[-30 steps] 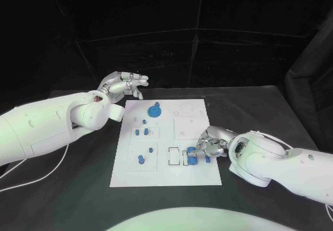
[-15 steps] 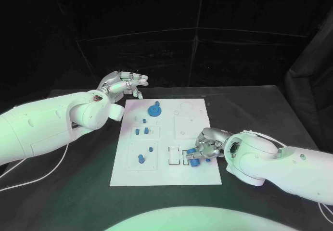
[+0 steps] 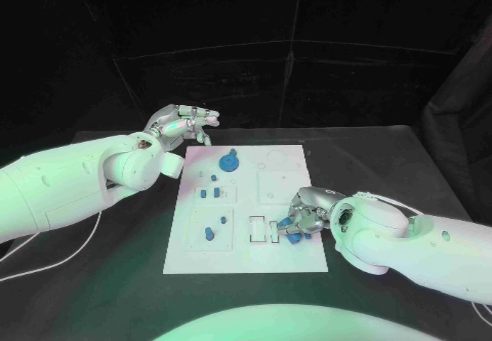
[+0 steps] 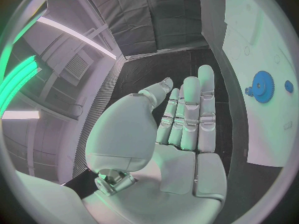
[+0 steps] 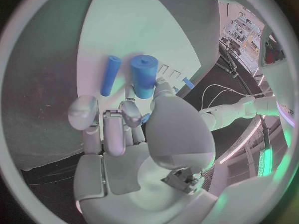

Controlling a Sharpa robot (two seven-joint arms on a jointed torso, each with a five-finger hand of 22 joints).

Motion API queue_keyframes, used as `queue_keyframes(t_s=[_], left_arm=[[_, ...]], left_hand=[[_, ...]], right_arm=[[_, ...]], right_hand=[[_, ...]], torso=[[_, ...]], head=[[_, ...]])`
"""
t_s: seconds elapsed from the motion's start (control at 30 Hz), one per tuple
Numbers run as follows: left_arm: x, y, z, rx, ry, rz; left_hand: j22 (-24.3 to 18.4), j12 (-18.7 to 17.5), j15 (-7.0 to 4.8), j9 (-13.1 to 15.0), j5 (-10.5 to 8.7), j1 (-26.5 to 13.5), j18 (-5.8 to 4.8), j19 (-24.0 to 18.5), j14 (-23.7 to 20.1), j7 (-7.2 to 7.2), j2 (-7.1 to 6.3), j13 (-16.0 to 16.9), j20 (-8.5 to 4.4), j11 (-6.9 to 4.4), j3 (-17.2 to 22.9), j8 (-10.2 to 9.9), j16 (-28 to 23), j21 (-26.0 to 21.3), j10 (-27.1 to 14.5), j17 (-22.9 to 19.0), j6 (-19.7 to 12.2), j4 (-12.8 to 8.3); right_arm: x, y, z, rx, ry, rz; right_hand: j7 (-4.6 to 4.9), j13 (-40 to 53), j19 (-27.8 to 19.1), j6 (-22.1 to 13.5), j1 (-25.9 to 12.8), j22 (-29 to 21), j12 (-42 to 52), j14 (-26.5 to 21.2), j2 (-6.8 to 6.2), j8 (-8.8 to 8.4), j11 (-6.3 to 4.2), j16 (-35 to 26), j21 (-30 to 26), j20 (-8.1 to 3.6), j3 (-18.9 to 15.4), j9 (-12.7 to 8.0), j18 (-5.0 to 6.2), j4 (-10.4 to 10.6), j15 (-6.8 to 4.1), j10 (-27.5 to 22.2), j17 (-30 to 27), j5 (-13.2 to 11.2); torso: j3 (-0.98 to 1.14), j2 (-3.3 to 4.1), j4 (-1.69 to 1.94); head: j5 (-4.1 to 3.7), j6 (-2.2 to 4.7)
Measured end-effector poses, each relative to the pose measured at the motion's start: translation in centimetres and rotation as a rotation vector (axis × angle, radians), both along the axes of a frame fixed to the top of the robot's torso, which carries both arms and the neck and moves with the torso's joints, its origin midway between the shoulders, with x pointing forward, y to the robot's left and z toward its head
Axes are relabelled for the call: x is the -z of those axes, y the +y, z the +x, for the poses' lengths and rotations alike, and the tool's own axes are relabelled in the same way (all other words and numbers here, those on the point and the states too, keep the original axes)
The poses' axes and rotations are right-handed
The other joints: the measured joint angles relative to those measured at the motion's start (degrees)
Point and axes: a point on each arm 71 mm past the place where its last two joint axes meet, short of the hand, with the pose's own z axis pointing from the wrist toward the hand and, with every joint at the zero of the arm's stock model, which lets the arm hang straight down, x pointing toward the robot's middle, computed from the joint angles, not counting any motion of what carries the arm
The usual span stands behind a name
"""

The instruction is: Assemble the parts on the task board

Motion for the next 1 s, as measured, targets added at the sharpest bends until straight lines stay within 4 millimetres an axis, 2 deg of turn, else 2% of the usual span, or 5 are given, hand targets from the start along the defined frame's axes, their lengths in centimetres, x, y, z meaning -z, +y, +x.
queue_keyframes(t_s=[0.13, 0.27, 0.3, 0.63, 1.0], left_arm=[[0.0, 0.0, 0.0, 0.0, 0.001, 0.0], [0.0, 0.1, 0.0, 0.0, 0.003, 0.001], [0.0, 0.1, 0.0, 0.0, 0.003, 0.001], [0.1, -0.1, 0.0, 0.006, 0.007, 0.001], [0.1, -0.2, 0.0, 0.01, 0.013, 0.002]], left_hand=[[0.0, 0.0, 0.0, 0.0, 0.0, 0.0, 0.0, 0.0, 0.0, 0.0, 0.0, 0.0, 0.0, 0.0, 0.0, 0.0, 0.0, 0.0, 0.0, 0.0, 0.0, 0.0], [0.0, 0.0, 0.0, 0.0, 0.0, 0.0, 0.0, 0.0, 0.0, 0.0, 0.0, 0.0, 0.0, 0.0, 0.0, 0.0, 0.0, 0.0, 0.0, 0.0, 0.0, 0.0], [0.01, 0.0, 0.0, 0.0, 0.0, 0.0, 0.0, 0.0, 0.0, 0.0, 0.0, 0.0, 0.0, 0.0, 0.0, 0.0, 0.0, 0.0, 0.0, 0.0, 0.0, 0.0], [0.01, 0.0, 0.0, 0.0, 0.0, 0.0, 0.0, 0.0, 0.0, 0.0, 0.0, 0.01, 0.0, -0.21, 0.0, 0.0, 0.0, 0.0, -0.21, -0.02, 0.0, 0.0], [-0.04, 0.0, 0.0, 0.0, 0.0, -0.2, 0.0, 0.0, 0.0, 0.0, -0.2, 0.01, 0.0, -0.21, 0.0, 0.0, 0.0, 0.0, -0.2, -0.04, 0.0, 0.0]], right_arm=[[-0.1, -0.7, -0.3, 0.017, -0.008, 0.008], [-0.1, -1.6, -0.8, 0.056, 0.004, 0.038], [-0.1, -1.8, -0.9, 0.065, 0.009, 0.047], [-0.8, -1.0, -1.8, 0.119, 0.039, 0.181], [-0.9, 1.3, -1.8, 0.118, 0.066, 0.262]], right_hand=[[-0.59, 0.77, 0.16, 0.84, 1.48, 0.56, 0.0, -0.2, 1.48, 0.74, -0.39, 0.22, 0.21, -0.16, 0.03, 0.04, 0.0, -0.17, -0.2, 0.39, 0.0, 3.05], [-0.73, 1.52, 0.37, 1.56, 1.57, 1.07, 0.5, 0.0, 1.92, 1.18, -0.82, 0.25, 0.46, -0.37, 0.03, 0.39, -0.14, -0.18, -0.41, 0.82, 0.0, 3.97], [-0.79, 1.82, 0.57, 1.65, 1.39, 1.25, 0.72, 0.0, 2.2, 1.43, -1.02, 0.46, 0.67, -0.57, 0.03, 0.69, -0.94, -0.18, -0.41, 1.02, 0.0, 3.97], [-0.66, 2.87, 0.77, 1.97, 0.57, 2.04, 0.95, 0.0, 3.01, 2.17, -1.41, 0.71, 1.05, -0.78, -0.54, 1.53, -0.93, 0.39, -0.81, 1.83, -0.01, 3.97], [-0.64, 3.3, 1.04, 2.43, -0.2, 2.29, 0.95, -0.01, 3.77, 2.63, -1.82, 0.71, 1.14, -1.04, -1.2, 2.32, -0.92, 1.06, -1.22, 2.25, -0.01, 3.96]], torso=[[0.04, 0.0, 0.0], [0.04, 0.01, -0.01], [0.04, 0.0, -0.01], [-0.03, 0.0, 0.02], [-0.07, 0.04, 0.09]], head=[[0.04, 0.01], [0.07, 0.05], [0.06, 0.08], [-0.12, 0.44], [0.26, 0.46]])
